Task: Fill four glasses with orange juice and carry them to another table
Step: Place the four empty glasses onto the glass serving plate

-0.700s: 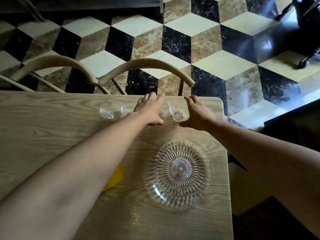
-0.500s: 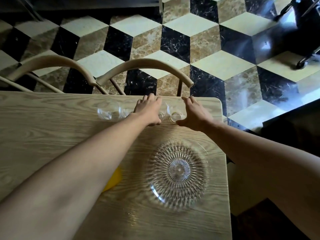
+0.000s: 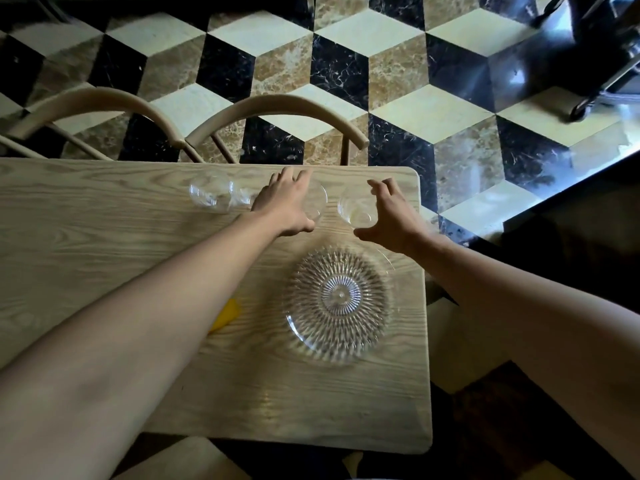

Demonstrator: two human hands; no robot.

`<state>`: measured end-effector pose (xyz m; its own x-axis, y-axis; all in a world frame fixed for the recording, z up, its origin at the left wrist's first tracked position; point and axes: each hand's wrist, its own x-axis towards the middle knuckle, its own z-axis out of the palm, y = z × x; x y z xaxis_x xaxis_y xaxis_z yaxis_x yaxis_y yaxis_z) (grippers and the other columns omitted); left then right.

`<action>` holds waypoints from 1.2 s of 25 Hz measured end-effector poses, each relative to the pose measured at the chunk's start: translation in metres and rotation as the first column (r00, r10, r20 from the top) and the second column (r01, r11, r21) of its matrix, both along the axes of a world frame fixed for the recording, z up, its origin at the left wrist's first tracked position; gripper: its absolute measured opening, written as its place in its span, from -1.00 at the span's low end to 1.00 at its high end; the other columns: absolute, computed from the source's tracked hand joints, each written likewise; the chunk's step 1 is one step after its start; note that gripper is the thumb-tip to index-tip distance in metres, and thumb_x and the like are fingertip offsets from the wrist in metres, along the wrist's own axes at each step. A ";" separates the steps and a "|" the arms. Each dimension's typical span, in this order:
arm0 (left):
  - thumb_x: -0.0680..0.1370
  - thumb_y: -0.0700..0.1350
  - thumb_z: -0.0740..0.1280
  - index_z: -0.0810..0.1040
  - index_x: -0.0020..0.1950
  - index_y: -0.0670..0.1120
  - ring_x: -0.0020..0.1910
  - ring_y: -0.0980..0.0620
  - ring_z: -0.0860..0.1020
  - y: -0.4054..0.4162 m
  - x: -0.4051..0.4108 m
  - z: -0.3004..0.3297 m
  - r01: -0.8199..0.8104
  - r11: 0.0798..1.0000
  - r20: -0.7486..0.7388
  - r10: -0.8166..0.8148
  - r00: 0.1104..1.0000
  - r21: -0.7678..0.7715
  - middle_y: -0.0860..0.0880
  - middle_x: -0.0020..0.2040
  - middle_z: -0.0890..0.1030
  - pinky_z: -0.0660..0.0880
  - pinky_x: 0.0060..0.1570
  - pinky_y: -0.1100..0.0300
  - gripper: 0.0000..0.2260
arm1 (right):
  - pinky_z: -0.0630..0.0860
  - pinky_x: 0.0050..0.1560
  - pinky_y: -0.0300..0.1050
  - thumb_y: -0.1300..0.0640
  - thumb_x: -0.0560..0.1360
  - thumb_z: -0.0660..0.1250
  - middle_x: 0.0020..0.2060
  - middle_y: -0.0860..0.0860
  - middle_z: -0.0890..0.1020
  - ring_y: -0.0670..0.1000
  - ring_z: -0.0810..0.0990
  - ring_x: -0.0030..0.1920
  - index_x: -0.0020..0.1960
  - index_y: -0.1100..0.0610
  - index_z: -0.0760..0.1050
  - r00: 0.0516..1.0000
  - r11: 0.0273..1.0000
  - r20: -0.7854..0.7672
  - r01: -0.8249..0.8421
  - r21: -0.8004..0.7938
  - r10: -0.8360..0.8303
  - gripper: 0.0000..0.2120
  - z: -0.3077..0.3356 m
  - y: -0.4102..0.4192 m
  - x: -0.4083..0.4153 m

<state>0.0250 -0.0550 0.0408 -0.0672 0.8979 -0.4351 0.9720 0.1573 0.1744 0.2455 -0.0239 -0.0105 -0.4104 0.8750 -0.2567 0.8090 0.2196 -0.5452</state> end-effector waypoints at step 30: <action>0.47 -0.10 0.61 0.10 0.70 -0.09 0.43 -0.20 0.41 -0.108 0.028 -0.053 -0.057 0.998 0.238 0.060 0.969 -0.021 -0.20 0.52 0.30 0.43 0.36 0.04 -0.05 | 0.49 0.34 0.02 0.00 0.29 0.66 0.43 0.11 0.36 0.10 0.50 0.35 0.59 0.12 0.11 0.992 0.988 -0.087 0.079 -0.134 -0.091 0.06 -0.037 -0.109 0.027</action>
<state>0.0531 -0.1629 -0.0126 -0.0123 0.8892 -0.4574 0.8916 0.2168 0.3976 0.2721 -0.1328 -0.0474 -0.3632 0.8696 -0.3344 0.7663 0.0747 -0.6381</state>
